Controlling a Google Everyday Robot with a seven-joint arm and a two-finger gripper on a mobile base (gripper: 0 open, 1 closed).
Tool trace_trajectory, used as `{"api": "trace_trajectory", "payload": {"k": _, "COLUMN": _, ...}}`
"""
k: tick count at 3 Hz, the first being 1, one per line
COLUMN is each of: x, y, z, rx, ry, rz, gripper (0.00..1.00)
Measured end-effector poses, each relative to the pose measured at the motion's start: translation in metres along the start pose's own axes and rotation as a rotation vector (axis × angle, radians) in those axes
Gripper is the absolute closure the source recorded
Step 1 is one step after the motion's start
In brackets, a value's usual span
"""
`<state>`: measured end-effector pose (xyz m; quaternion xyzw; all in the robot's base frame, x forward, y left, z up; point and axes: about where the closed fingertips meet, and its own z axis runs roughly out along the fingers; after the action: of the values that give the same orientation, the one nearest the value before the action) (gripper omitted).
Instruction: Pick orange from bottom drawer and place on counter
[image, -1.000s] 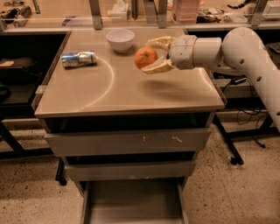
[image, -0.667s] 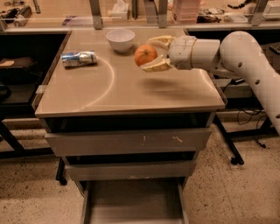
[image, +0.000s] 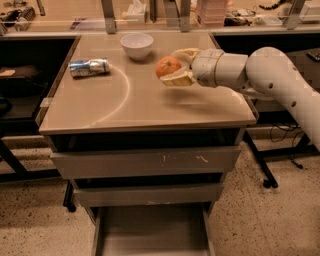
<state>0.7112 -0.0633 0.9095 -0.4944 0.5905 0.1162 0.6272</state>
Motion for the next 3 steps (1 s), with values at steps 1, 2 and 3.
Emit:
{"api": "trace_trajectory", "payload": {"k": 1, "x": 0.018, "y": 0.006, "z": 0.000, "rx": -0.002, "ry": 0.070, "rz": 0.074, "gripper": 1.00}}
{"api": "trace_trajectory", "payload": {"k": 2, "x": 0.036, "y": 0.012, "z": -0.001, "rx": -0.026, "ry": 0.138, "rz": 0.124, "gripper": 1.00}}
{"api": "trace_trajectory", "payload": {"k": 3, "x": 0.058, "y": 0.020, "z": -0.005, "rx": -0.049, "ry": 0.196, "rz": 0.167, "gripper": 1.00}}
